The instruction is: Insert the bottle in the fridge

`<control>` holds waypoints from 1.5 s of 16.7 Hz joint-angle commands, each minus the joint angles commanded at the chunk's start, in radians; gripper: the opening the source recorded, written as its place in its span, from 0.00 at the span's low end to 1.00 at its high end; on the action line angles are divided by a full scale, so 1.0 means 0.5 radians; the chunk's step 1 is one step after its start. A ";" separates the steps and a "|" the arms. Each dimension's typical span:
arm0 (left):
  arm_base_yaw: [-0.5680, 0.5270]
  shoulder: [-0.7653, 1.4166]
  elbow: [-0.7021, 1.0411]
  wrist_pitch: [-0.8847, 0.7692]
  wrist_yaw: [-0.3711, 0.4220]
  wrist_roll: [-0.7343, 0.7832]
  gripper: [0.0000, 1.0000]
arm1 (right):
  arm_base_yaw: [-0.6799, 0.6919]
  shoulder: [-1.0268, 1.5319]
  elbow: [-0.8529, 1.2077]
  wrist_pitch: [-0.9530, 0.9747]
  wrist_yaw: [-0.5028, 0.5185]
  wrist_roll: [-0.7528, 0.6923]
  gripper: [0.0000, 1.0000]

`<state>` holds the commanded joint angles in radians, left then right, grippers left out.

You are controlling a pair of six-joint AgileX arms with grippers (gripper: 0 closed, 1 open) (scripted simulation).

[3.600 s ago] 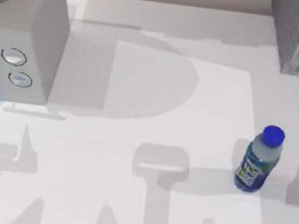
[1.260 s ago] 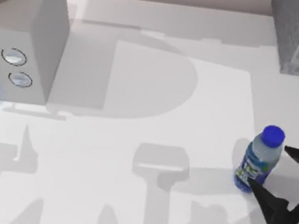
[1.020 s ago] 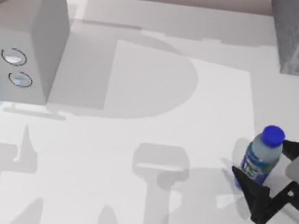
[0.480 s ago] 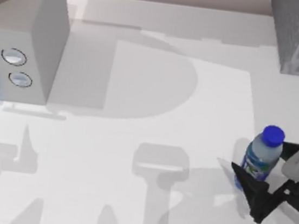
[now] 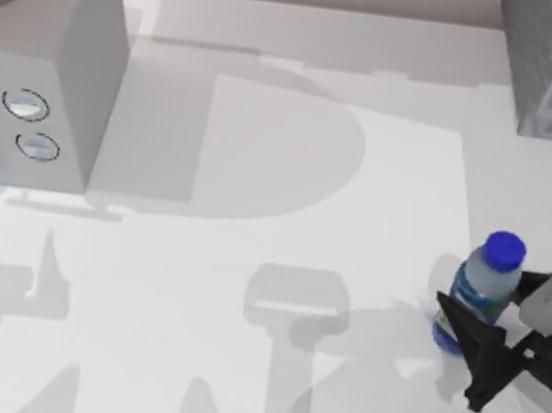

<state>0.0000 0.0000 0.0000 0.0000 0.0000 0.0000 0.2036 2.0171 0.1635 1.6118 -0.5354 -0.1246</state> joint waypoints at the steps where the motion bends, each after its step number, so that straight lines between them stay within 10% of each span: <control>1: 0.000 0.000 0.000 0.000 0.000 0.000 1.00 | 0.000 0.000 0.000 0.000 0.000 0.000 0.03; 13: 0.000 0.000 0.000 0.000 0.000 0.000 1.00 | -0.060 -0.073 0.031 -0.065 -0.061 -0.021 0.01; 25: 0.000 0.000 0.000 0.000 0.000 0.000 1.00 | -0.971 -0.980 0.118 -1.433 -0.941 -0.423 0.01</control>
<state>0.0000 0.0000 0.0000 0.0000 0.0000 0.0000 -0.2819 1.5268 0.2223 0.8955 -1.0059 -0.3363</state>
